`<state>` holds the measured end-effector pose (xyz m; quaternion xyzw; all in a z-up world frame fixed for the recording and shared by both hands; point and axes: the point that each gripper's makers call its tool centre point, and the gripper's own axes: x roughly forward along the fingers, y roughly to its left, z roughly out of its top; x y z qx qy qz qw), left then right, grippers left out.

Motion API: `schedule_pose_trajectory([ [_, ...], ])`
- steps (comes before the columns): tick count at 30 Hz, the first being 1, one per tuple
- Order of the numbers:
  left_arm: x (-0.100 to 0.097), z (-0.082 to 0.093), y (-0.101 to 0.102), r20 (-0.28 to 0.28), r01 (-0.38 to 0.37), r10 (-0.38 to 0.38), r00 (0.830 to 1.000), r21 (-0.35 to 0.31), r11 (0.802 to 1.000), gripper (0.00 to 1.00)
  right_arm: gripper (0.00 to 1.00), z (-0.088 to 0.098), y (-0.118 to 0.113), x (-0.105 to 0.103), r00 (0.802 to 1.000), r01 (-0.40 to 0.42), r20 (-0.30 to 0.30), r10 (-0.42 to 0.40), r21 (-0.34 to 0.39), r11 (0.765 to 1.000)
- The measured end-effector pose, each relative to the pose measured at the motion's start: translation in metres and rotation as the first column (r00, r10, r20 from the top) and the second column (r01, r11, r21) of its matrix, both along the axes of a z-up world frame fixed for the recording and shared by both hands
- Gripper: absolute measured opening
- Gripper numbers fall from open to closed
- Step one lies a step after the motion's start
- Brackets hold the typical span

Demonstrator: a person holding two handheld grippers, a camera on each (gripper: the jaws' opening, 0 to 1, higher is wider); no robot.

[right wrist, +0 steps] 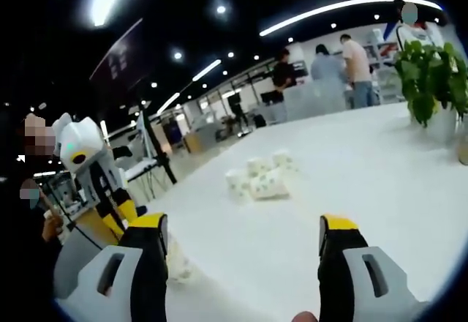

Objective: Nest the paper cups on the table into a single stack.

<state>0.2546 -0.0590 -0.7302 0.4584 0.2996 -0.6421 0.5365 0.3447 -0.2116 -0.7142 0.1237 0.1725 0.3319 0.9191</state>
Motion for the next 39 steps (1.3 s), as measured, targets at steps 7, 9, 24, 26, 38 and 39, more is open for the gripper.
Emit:
schedule_pose_trajectory([
  [7,0.013,0.017,0.001,-0.025,-0.157,0.155,0.988,-0.131,0.979,0.07,0.83,0.000,-0.001,0.002,1.000,-0.001,-0.004,0.001,-0.007,1.000],
  [9,0.018,0.022,0.002,-0.032,-0.208,0.205,0.978,-0.176,0.962,0.05,0.83,0.001,-0.001,0.002,1.000,-0.004,-0.004,0.003,-0.009,1.000],
  [24,0.063,0.061,0.011,-0.089,-0.487,0.509,0.856,-0.467,0.738,0.07,0.83,-0.001,-0.001,0.002,1.000,-0.006,-0.011,0.006,-0.016,1.000],
  [26,0.067,0.063,0.016,-0.100,-0.512,0.537,0.837,-0.488,0.707,0.07,0.83,0.000,0.000,0.003,1.000,-0.009,-0.009,0.009,-0.021,1.000],
  [38,0.097,0.080,0.044,-0.208,-0.652,0.711,0.671,-0.622,0.433,0.33,0.83,0.000,0.002,0.003,1.000,-0.017,-0.015,0.016,-0.025,1.000],
  [39,0.098,0.081,0.046,-0.224,-0.664,0.719,0.658,-0.624,0.413,0.34,0.83,0.000,0.003,0.003,1.000,-0.019,-0.016,0.018,-0.027,0.999],
])
